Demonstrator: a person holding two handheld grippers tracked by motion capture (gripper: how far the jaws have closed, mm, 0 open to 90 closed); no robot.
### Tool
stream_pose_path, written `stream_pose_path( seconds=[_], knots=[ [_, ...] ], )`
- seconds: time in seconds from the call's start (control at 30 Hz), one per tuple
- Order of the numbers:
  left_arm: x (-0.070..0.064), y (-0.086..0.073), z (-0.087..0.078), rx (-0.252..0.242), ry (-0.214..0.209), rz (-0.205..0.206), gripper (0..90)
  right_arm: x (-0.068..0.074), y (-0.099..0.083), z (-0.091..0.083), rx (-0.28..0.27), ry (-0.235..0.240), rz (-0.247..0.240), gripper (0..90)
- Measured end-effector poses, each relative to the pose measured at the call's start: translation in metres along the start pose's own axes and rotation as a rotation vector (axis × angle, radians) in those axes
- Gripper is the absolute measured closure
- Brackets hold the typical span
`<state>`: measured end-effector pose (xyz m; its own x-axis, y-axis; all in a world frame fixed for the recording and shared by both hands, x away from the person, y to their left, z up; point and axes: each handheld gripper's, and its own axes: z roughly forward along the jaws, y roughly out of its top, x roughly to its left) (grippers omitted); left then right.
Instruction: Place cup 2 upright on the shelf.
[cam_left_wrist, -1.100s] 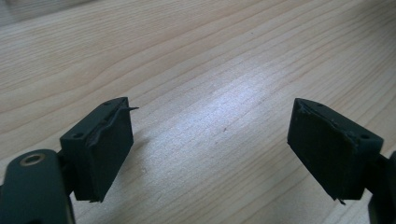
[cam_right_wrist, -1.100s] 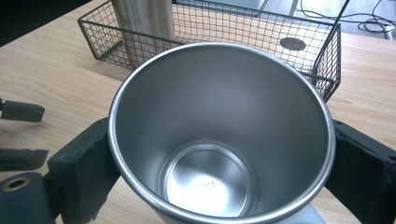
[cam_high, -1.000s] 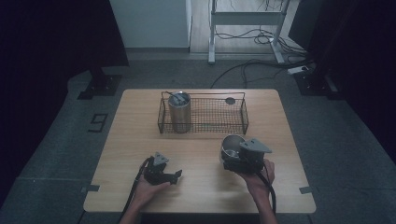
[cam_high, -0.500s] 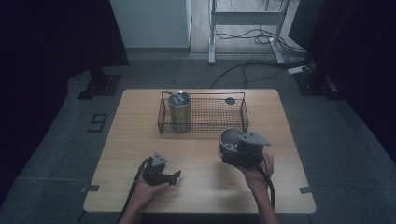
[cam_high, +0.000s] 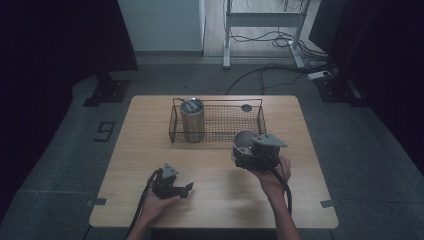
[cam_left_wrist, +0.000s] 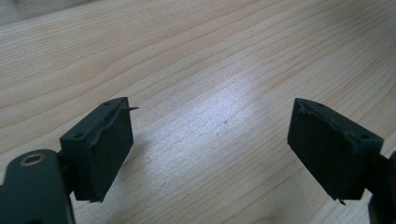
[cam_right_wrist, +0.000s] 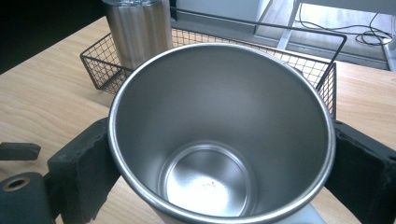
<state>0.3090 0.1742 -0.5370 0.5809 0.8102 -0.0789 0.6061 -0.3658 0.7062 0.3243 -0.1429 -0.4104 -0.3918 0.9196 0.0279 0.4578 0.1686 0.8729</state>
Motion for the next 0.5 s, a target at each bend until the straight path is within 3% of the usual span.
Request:
stream_pose_path(
  seconds=[0.5],
  knots=[
    [0.000,-0.001,0.001,0.001,0.009,-0.002,14.5,-0.006,0.012,0.007,-0.005,-0.005,-0.003,6.5]
  ],
)
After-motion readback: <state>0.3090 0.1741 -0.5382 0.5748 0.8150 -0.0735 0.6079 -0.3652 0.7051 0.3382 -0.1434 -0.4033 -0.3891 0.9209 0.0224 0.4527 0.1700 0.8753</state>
